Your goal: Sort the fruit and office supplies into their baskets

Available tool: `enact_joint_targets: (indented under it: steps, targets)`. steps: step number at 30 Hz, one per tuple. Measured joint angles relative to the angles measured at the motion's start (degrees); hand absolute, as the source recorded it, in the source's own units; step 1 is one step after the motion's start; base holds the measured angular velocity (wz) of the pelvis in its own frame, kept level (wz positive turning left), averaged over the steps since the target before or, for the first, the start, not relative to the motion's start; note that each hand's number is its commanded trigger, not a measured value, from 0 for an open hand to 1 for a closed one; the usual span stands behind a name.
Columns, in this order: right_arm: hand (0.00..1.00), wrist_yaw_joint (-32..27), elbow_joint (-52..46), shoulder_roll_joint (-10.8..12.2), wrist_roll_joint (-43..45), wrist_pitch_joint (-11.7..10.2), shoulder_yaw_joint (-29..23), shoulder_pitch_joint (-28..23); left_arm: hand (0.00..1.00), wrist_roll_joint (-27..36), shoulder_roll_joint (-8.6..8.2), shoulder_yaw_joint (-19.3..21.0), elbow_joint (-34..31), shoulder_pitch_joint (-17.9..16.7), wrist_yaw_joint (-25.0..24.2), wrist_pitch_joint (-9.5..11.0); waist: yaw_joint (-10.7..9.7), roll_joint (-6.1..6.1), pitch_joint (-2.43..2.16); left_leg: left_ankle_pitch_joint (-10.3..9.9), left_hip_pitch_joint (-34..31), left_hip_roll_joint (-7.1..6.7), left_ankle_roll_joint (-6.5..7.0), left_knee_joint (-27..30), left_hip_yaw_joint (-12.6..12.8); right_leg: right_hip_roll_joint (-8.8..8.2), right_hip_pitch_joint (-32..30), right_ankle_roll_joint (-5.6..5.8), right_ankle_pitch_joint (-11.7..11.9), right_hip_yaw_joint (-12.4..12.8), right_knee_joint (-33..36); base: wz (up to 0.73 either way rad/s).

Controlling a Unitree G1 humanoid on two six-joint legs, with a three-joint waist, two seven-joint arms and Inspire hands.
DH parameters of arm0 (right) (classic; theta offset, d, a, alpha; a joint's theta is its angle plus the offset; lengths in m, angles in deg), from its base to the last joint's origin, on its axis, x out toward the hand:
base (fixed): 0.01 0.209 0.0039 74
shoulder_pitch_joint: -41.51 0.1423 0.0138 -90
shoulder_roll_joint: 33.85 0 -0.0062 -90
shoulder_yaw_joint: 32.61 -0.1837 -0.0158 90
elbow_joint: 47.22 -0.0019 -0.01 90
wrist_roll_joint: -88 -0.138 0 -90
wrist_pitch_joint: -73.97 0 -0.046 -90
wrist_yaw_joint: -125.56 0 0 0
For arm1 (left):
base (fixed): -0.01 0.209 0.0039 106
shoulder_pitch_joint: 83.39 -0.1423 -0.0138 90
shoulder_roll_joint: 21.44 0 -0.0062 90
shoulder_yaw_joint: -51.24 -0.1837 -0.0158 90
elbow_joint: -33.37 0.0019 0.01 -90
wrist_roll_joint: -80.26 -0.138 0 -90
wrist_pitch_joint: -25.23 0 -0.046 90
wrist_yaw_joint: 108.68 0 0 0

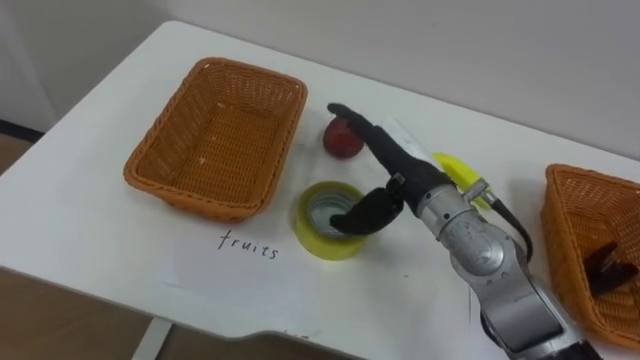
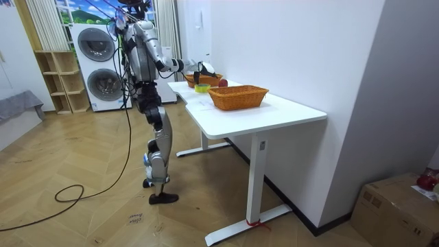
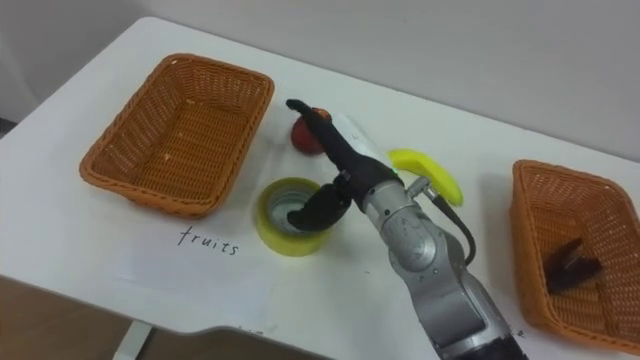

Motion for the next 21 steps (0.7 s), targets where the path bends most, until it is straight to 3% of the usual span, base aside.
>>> enact_joint_targets:
  steps: [21]
  targets:
    - [0.0,1.05,0.06,0.04,0.28,0.14,-0.02,-0.23,0.0,0.08,-0.11,-0.06,0.28,0.76,0.09,0.31,-0.09,-0.21,0.31,0.0,0.07,0.03,0.0,-0.2,-0.02,0.05,-0.02,0.0,0.0,0.05,-0.02,0.0]
